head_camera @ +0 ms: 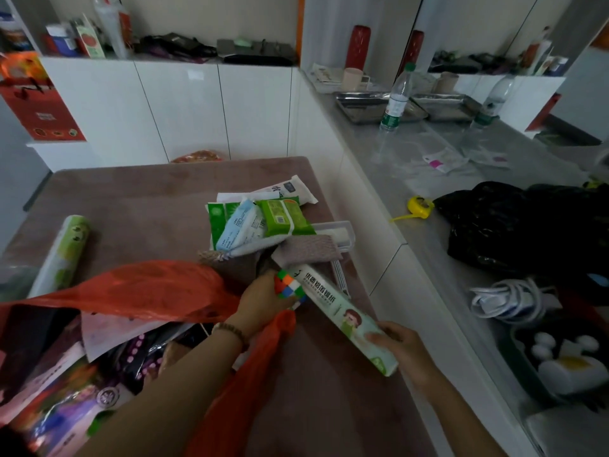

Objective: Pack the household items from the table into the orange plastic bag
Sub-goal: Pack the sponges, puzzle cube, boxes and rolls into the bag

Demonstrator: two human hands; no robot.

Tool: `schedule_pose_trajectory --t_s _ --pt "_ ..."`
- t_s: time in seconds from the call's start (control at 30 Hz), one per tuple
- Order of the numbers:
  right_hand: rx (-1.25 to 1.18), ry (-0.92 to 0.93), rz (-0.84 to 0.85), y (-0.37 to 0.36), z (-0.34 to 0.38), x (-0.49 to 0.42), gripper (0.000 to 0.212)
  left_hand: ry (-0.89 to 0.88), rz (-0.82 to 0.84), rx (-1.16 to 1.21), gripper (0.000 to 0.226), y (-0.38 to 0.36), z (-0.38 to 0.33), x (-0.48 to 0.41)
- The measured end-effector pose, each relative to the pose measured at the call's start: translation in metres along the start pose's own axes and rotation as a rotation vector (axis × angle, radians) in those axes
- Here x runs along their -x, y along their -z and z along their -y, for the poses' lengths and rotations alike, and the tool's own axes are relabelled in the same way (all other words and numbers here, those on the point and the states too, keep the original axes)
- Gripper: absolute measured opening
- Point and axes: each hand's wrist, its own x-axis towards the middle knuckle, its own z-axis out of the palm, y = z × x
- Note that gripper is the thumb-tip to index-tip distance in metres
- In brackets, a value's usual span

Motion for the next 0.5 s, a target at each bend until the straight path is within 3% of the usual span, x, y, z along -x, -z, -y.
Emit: schedule_pose_trajectory --t_s 0.3,0.4,0.5 --pt "-0.043 0.107 0.132 -0.012 0.07 0.08 0.041 -0.11 -0.196 0.421 0.026 0.101 -0.031 0.085" --pt "-0.04 0.145 0.144 -0.037 0.077 0.106 0.048 -0.112 -0.234 0.502 0.028 0.131 -0.011 0.121" --pt "-0.048 0.174 0.136 -0.065 0.077 0.132 0.047 -0.084 -0.281 0.431 0.036 0.151 0.027 0.153"
